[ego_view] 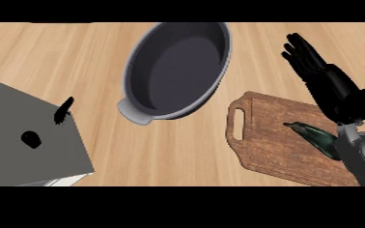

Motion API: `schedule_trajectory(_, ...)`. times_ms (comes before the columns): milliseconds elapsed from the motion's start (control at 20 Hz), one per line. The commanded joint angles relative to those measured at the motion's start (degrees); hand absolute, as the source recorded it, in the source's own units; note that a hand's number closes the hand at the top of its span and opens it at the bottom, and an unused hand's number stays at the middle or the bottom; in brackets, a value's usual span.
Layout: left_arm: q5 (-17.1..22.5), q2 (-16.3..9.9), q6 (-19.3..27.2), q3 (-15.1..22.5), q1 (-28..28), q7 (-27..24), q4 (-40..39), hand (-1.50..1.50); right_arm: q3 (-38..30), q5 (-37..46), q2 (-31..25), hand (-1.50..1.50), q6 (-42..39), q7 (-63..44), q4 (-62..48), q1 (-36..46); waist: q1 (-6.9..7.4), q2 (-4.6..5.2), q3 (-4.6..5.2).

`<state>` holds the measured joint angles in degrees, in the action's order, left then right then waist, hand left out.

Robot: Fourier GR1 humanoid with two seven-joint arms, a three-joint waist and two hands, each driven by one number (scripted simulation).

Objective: Pick the eggplant from the cutting board and place it in the pot

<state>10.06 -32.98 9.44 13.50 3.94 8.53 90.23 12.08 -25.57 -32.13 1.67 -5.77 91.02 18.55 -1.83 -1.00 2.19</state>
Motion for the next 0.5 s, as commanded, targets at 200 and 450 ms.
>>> schedule_trajectory(200,-13.5,4.8,4.8,-9.5,-1.5,8.4,3.2,0.00,6.6,0.5,-6.2,1.50,-15.6,-2.2,-2.9,-2.7,1.78,1.36,-2.14)
schedule_trajectory(450,-12.0,6.5,5.8,-10.5,2.0,14.2,3.3,0.00,0.1,22.5,-12.3,-1.50,3.8,9.3,-4.2,-5.4,-0.38,0.90,-2.30)
